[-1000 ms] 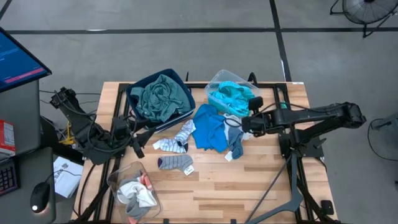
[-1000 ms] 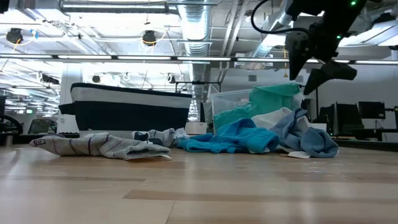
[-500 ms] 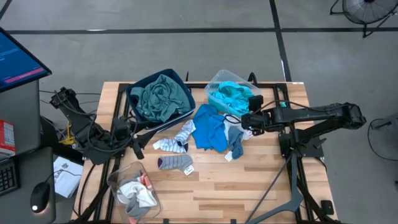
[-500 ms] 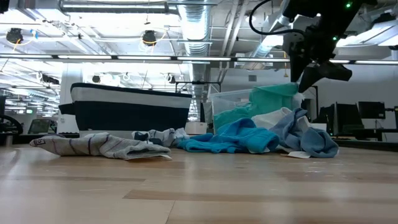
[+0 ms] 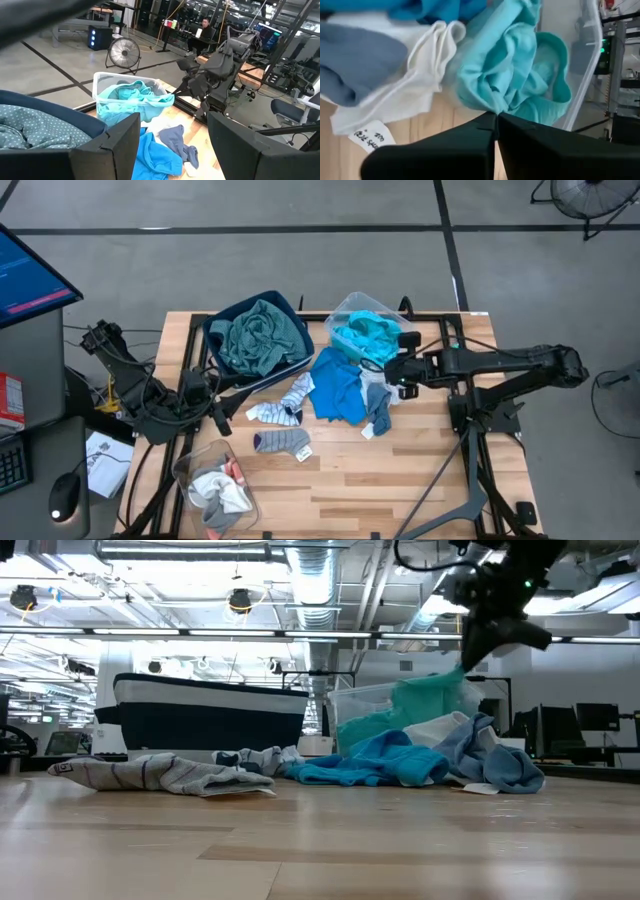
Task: Pick & Place Cloths
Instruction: Put the light blue shorts into the white bin
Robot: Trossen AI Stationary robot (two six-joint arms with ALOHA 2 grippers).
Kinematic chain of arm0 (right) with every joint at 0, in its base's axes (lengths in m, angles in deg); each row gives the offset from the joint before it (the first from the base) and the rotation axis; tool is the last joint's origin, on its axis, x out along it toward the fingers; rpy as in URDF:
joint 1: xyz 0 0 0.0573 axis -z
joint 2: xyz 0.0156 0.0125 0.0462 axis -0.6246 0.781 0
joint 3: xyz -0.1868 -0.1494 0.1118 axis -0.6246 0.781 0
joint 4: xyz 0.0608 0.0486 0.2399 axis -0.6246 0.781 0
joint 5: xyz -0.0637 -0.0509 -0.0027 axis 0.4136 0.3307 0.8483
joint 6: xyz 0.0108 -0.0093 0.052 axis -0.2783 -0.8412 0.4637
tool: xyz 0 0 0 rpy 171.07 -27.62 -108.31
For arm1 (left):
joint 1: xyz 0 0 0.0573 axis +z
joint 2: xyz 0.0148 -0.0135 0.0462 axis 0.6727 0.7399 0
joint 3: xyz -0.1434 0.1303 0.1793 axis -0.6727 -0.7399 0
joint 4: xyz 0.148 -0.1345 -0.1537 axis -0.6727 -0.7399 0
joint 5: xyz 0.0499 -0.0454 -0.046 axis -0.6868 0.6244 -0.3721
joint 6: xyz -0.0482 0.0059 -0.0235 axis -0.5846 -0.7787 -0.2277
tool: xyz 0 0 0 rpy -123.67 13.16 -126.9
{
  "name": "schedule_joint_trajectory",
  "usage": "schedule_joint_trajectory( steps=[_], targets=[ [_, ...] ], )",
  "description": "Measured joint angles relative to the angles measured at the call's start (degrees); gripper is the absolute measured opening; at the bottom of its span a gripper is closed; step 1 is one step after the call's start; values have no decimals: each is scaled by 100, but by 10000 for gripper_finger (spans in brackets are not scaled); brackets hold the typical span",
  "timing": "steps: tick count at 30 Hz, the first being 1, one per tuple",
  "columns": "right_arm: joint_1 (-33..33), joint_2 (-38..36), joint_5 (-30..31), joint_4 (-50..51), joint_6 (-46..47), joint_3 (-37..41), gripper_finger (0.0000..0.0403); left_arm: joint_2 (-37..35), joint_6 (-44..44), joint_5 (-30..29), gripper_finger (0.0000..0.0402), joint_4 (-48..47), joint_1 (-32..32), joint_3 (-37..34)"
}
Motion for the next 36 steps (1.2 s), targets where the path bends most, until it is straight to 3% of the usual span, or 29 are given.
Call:
schedule_joint_trajectory(
  steps=[9,16,24,30,36],
  targets=[
    [480,0,-589,-481,363,-244,2,0,-11,-2,214,15,2,0],
    [1368,287,-863,-675,1530,-246,1,0,-14,-4,214,44,0,-1],
    [2260,1176,-2148,-1023,2577,-490,0,0,-16,63,214,46,0,-2],
    [2653,1807,-2954,-689,3879,-1439,0,0,-15,70,214,42,0,-2],
    [2850,2317,-3036,-728,5687,-1919,0,0,-15,72,214,38,0,-1]
  ],
)
